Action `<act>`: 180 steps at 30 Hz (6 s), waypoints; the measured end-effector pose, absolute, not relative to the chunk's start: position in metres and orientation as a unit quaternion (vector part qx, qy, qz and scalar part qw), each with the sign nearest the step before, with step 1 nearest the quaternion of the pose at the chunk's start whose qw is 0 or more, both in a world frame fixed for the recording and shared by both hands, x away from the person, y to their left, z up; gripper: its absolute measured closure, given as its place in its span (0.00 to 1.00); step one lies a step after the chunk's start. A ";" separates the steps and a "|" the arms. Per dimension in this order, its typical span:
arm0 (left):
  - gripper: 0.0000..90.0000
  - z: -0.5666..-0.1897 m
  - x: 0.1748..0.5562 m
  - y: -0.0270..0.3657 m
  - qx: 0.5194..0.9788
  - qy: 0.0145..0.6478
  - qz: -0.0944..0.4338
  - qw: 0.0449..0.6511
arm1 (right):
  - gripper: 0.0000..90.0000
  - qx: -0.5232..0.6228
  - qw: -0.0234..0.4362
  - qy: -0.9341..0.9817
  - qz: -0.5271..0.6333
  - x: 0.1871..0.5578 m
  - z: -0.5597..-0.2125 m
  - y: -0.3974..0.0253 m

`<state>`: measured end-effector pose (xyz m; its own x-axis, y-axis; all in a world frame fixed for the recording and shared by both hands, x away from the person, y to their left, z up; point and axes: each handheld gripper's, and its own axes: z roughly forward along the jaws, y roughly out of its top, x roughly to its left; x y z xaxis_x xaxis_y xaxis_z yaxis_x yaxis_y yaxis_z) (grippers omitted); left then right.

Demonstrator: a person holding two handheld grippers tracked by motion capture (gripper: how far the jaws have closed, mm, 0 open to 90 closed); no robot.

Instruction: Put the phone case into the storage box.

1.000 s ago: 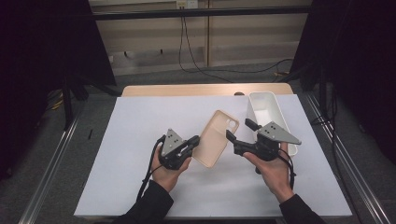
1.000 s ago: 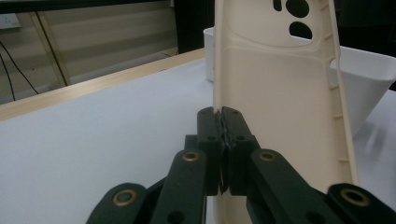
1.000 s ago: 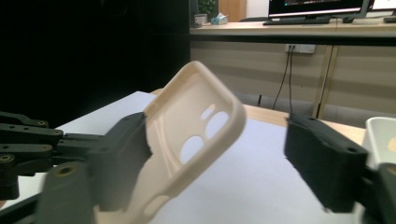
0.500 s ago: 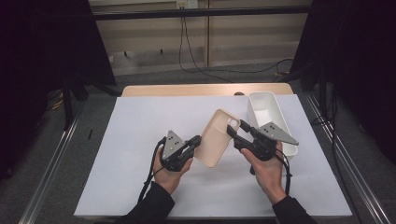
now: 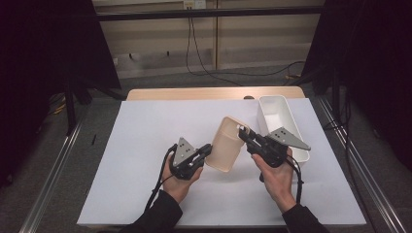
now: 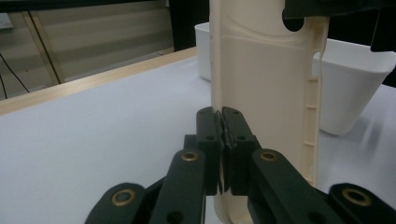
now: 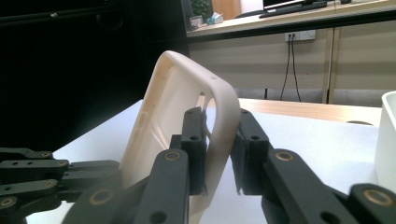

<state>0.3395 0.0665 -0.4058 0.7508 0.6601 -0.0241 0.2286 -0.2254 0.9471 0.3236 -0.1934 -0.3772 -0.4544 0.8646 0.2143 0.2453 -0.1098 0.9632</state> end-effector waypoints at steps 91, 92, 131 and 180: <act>0.04 -0.411 0.338 0.180 0.691 0.349 0.255 0.579 | 0.90 0.387 0.283 0.610 0.631 0.322 -0.356 -0.239; 0.04 -0.412 0.337 0.183 0.691 0.349 0.254 0.580 | 0.90 0.388 0.282 0.609 0.631 0.322 -0.355 -0.240; 0.03 -0.428 0.316 0.226 0.683 0.380 0.274 0.560 | 0.90 0.397 0.284 0.585 0.647 0.338 -0.325 -0.287; 0.04 -0.423 0.305 0.216 0.692 0.375 0.278 0.551 | 0.90 0.410 0.349 0.584 0.608 0.409 -0.314 -0.360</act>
<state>0.3050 0.2164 -0.4230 0.5653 0.8244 -0.0289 0.2119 -0.1113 0.9709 0.4092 -0.3603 -0.3144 -0.4196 0.9031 0.0909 0.0542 -0.0750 0.9957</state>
